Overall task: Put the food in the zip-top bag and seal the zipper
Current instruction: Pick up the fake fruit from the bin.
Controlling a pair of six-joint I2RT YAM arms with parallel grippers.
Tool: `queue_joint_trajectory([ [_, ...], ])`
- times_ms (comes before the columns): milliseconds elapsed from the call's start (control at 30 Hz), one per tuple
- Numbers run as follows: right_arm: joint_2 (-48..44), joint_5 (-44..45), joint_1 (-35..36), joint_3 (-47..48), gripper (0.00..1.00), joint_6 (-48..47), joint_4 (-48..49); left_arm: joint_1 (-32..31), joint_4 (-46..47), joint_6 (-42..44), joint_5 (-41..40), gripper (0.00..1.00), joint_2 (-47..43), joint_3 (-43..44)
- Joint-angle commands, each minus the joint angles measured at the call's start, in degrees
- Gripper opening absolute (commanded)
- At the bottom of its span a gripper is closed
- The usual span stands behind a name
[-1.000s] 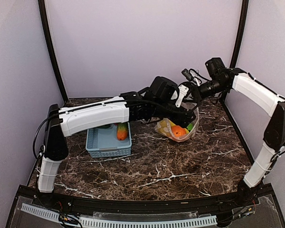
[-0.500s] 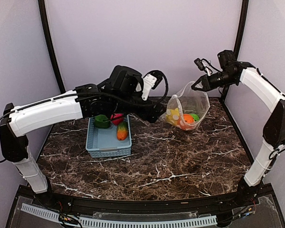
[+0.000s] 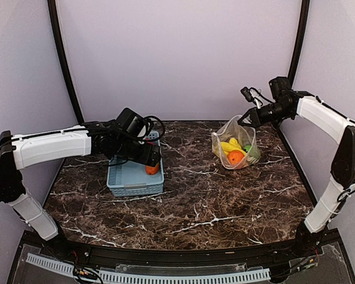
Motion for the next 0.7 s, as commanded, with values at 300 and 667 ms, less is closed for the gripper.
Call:
queue_joint_trajectory([
  [300,-3.17,-1.03,0.16,-2.74,0.00,-0.20,3.43,5.95,0.77,-4.62,5.87,0.80,5.05,-0.10],
  [667,-5.57,0.13,0.20,-4.74,0.00,-0.60,4.00,7.59,1.56,-6.03,4.17,0.75,9.88,0.26],
])
